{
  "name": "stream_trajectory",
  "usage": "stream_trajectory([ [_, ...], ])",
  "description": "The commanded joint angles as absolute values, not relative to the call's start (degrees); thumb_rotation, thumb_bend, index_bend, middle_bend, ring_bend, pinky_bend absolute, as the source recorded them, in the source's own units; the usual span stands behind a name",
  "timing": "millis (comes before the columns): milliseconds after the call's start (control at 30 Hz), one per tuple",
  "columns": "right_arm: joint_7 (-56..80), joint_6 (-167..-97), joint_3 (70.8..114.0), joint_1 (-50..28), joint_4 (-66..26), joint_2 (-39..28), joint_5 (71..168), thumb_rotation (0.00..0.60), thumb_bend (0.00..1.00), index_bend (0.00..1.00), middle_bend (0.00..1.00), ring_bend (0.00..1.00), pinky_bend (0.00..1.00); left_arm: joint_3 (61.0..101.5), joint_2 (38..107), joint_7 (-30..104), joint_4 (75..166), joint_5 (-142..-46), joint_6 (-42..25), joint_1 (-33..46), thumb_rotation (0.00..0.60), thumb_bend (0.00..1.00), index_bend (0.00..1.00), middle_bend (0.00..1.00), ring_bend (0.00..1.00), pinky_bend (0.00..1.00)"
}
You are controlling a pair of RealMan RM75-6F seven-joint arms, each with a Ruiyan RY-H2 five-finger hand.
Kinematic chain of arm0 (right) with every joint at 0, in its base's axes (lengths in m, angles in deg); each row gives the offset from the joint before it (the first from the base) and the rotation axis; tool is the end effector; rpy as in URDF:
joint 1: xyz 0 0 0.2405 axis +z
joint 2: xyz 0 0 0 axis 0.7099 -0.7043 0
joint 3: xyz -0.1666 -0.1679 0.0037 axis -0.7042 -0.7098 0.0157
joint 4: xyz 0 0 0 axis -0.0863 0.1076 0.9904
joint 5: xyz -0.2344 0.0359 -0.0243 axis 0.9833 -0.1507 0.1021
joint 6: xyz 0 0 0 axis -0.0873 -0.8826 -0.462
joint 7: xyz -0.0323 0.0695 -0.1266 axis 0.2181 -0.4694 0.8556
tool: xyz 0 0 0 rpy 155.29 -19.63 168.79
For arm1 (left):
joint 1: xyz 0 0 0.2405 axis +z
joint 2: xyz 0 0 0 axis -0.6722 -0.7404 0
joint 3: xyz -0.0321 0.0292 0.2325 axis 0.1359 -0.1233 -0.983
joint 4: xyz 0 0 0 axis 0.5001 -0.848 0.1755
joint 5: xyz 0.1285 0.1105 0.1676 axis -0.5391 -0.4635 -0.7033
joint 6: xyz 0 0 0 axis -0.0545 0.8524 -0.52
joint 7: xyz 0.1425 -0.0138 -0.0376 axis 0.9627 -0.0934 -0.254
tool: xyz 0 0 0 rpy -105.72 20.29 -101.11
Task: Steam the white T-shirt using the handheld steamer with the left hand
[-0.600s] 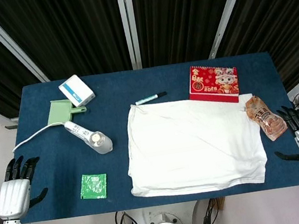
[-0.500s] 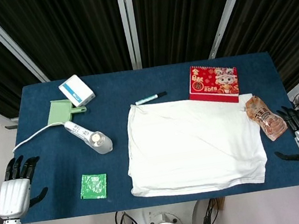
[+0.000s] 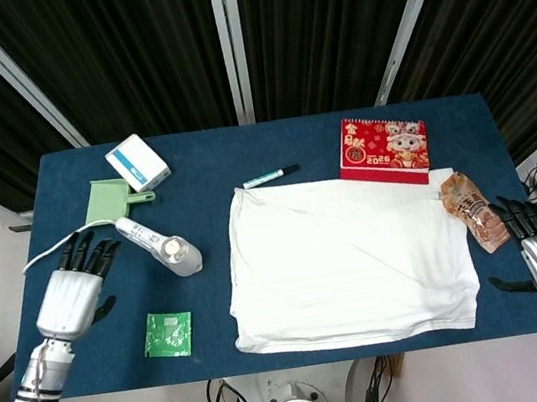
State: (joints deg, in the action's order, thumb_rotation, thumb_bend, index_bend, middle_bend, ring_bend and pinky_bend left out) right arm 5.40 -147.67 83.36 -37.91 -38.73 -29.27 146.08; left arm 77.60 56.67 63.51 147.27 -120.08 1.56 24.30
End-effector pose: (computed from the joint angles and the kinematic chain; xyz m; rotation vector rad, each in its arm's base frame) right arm -0.3042 -0.1915 0.1273 1.4887 -1.0135 0.9363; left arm -0.2183 0.2429 0.0734 -1.7345 -0.5685 -0.7985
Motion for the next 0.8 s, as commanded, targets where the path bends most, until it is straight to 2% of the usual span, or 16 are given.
stream_trajectory([
  [33,5.25,-147.60,83.26,-37.99,-38.53,-29.12,145.89,0.600,0.01,0.00,0.00,0.00,0.05,81.97,57.00,69.20,147.26,-111.93,-10.20,16.13,0.600,0.15,0.14,0.15,0.02,0.00],
  [333,4.96,-146.37,83.11,-37.82,-38.04,-28.57,144.69,0.600,0.01,0.00,0.00,0.00,0.05,83.75,59.20,77.77,144.19,-98.30,-21.15,7.15,0.600,0.15,0.14,0.16,0.03,0.00],
  [567,4.97,-145.32,83.04,-37.51,-37.74,-28.09,144.01,0.600,0.01,0.00,0.00,0.00,0.05,82.90,60.64,82.42,142.74,-90.67,-23.33,2.69,0.600,0.15,0.22,0.25,0.11,0.00],
  [800,4.80,-144.62,82.97,-37.30,-37.30,-27.61,143.56,0.600,0.01,0.00,0.00,0.00,0.05,81.04,62.09,83.97,140.14,-87.24,-25.01,-0.81,0.600,0.15,0.25,0.27,0.13,0.00],
])
